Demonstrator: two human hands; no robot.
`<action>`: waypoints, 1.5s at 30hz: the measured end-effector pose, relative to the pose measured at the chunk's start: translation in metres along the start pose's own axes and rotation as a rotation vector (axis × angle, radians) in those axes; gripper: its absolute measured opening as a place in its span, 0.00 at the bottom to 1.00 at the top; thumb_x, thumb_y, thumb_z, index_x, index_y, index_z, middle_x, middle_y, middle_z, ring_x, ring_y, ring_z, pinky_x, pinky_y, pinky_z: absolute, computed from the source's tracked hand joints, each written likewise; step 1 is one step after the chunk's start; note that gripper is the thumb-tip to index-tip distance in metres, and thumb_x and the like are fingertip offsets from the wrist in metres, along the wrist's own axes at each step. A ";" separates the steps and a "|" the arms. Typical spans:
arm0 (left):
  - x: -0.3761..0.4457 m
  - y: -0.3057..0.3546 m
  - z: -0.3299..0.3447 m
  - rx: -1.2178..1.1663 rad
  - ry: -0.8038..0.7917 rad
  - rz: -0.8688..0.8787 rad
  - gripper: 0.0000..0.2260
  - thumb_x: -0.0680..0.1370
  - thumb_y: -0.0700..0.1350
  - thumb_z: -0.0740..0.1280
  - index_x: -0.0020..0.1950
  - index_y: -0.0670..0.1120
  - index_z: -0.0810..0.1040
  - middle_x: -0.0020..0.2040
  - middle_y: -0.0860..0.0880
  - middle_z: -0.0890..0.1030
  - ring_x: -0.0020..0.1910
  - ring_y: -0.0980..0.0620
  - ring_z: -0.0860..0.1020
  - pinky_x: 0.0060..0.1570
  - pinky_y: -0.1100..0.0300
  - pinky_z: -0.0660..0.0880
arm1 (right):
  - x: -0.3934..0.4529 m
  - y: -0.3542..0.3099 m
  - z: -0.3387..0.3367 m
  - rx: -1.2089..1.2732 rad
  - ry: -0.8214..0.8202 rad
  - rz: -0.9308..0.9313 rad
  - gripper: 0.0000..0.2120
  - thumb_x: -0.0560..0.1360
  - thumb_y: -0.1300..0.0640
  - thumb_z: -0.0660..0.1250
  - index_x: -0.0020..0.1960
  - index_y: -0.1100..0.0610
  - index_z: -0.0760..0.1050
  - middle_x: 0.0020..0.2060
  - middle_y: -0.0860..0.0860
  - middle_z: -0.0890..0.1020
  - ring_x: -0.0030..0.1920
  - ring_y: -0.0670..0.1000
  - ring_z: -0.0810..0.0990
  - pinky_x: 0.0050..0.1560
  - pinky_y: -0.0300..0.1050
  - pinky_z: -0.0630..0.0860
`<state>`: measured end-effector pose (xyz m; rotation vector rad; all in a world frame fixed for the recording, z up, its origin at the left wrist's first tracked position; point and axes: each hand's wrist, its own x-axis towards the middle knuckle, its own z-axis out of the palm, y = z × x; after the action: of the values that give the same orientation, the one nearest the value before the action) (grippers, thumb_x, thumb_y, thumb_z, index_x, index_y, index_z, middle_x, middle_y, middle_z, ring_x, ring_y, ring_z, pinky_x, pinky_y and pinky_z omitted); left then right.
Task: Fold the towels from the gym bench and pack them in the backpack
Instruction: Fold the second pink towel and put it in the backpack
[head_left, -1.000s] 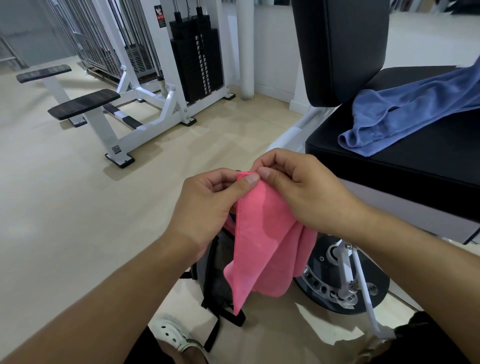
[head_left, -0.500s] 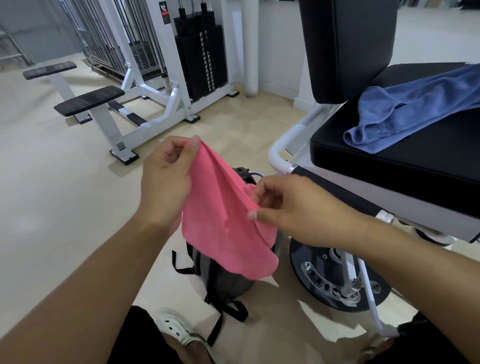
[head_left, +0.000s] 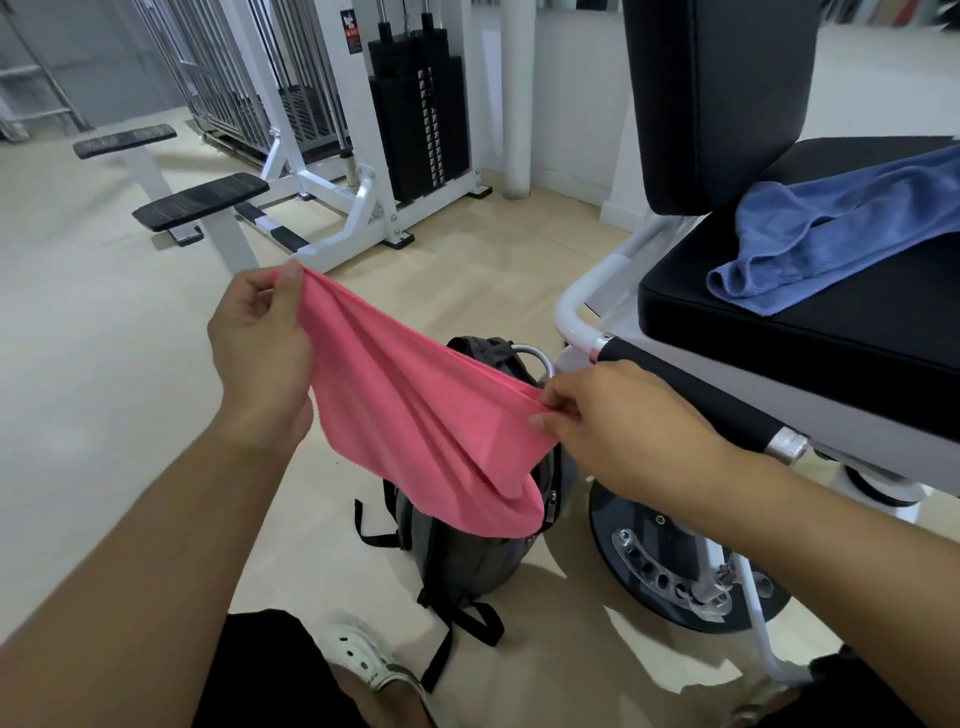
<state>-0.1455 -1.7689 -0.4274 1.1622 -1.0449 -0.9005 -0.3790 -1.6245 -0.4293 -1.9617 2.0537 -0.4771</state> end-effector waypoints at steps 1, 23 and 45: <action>0.001 0.000 -0.002 -0.003 0.008 0.003 0.08 0.82 0.51 0.69 0.43 0.55 0.79 0.38 0.56 0.76 0.36 0.60 0.73 0.41 0.65 0.70 | 0.000 -0.001 -0.001 -0.011 0.028 -0.013 0.11 0.81 0.46 0.64 0.47 0.49 0.82 0.37 0.46 0.83 0.42 0.50 0.81 0.46 0.49 0.78; -0.003 0.007 -0.007 -0.073 -0.024 0.198 0.07 0.83 0.47 0.67 0.45 0.55 0.79 0.36 0.63 0.80 0.39 0.63 0.76 0.47 0.63 0.71 | 0.003 -0.001 -0.023 0.323 -0.198 0.059 0.10 0.70 0.51 0.80 0.48 0.47 0.81 0.32 0.47 0.83 0.28 0.40 0.77 0.33 0.38 0.72; 0.002 0.001 -0.010 -0.057 0.013 0.171 0.06 0.81 0.51 0.68 0.44 0.55 0.79 0.37 0.58 0.77 0.39 0.58 0.74 0.46 0.59 0.71 | -0.001 -0.005 -0.018 0.328 -0.132 -0.228 0.20 0.75 0.54 0.75 0.63 0.38 0.76 0.43 0.33 0.78 0.43 0.39 0.77 0.41 0.33 0.72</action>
<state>-0.1352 -1.7678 -0.4270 1.0137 -1.0841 -0.7815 -0.3818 -1.6224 -0.4113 -1.9725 1.5656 -0.6648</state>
